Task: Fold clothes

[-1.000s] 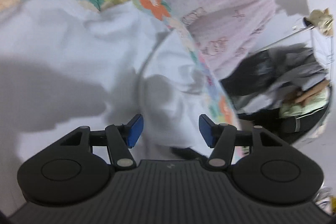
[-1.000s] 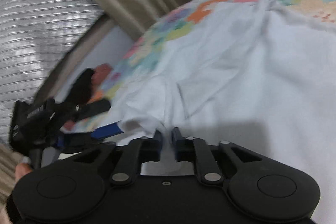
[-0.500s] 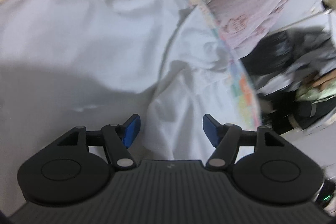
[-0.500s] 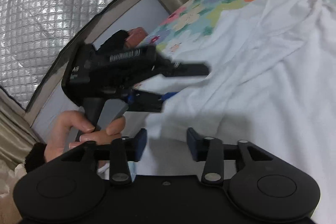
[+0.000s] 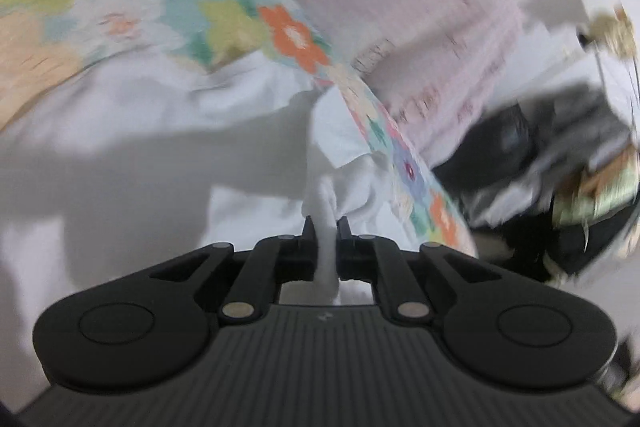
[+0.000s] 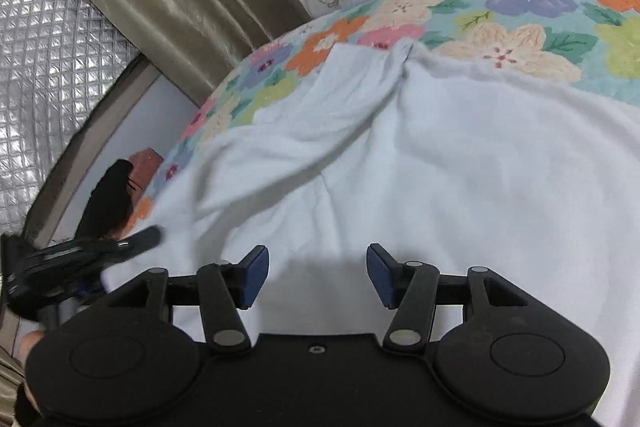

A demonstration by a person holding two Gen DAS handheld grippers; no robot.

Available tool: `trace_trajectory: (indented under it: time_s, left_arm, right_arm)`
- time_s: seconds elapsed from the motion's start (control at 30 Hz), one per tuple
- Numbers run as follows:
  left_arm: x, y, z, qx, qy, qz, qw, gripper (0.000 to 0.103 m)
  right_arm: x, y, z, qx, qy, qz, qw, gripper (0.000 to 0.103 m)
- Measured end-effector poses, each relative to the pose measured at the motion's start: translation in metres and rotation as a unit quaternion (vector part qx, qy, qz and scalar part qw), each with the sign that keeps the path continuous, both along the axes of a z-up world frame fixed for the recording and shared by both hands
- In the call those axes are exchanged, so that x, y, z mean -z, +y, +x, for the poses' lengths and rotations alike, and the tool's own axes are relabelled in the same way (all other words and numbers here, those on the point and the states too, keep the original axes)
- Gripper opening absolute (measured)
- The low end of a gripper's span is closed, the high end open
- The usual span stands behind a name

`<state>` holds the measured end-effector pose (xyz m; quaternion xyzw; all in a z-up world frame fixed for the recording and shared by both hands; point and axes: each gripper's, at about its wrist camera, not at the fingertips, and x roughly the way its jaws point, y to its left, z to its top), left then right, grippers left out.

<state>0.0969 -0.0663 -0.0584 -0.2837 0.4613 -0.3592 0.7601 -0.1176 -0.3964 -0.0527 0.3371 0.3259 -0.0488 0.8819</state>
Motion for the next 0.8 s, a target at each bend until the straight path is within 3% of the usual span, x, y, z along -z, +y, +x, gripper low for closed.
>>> trace_trajectory:
  time_s: [0.07,0.1,0.2,0.3,0.4,0.5,0.57,0.6,0.67,0.8]
  left_arm:
    - [0.017,0.004,-0.003,0.0,0.042,0.017,0.999,0.011]
    - [0.03,0.002,-0.003,0.006,0.065,0.031,0.9974,0.017]
    - [0.066,-0.003,-0.003,0.024,0.131,0.07,0.9886,0.018]
    - [0.06,-0.001,0.004,0.026,0.117,0.051,0.9915,0.018]
    - [0.057,-0.003,0.004,0.039,0.088,0.083,0.992,0.018]
    - [0.064,-0.004,0.006,0.048,0.101,0.079,0.9905,0.018]
    - [0.068,-0.002,0.011,0.043,0.117,0.065,0.99,0.024]
    - [0.07,-0.001,0.013,0.042,0.126,0.054,0.9896,0.03]
    - [0.074,-0.001,0.016,0.043,0.135,0.033,0.9893,0.036]
    - [0.073,-0.017,0.017,0.07,0.106,0.038,0.9912,0.031]
  right_arm:
    - [0.0,-0.003,0.003,-0.002,0.005,-0.017,1.0,0.067]
    - [0.001,-0.005,0.008,-0.003,0.012,-0.026,1.0,0.067]
    - [0.006,-0.016,0.034,-0.016,0.023,-0.041,0.999,0.067]
    - [0.013,-0.041,0.067,-0.021,0.006,-0.016,1.0,0.068]
    - [0.029,-0.078,0.101,0.01,-0.002,0.027,1.0,0.068]
    - [0.044,-0.108,0.132,0.041,0.016,0.035,0.998,0.068]
    - [0.05,-0.123,0.145,0.062,0.014,0.054,0.997,0.069]
    - [0.054,-0.13,0.15,0.069,0.005,0.07,0.995,0.07]
    - [0.061,-0.142,0.164,0.072,-0.011,0.106,0.992,0.09]
    - [0.061,-0.146,0.192,0.046,-0.011,0.129,0.991,0.092]
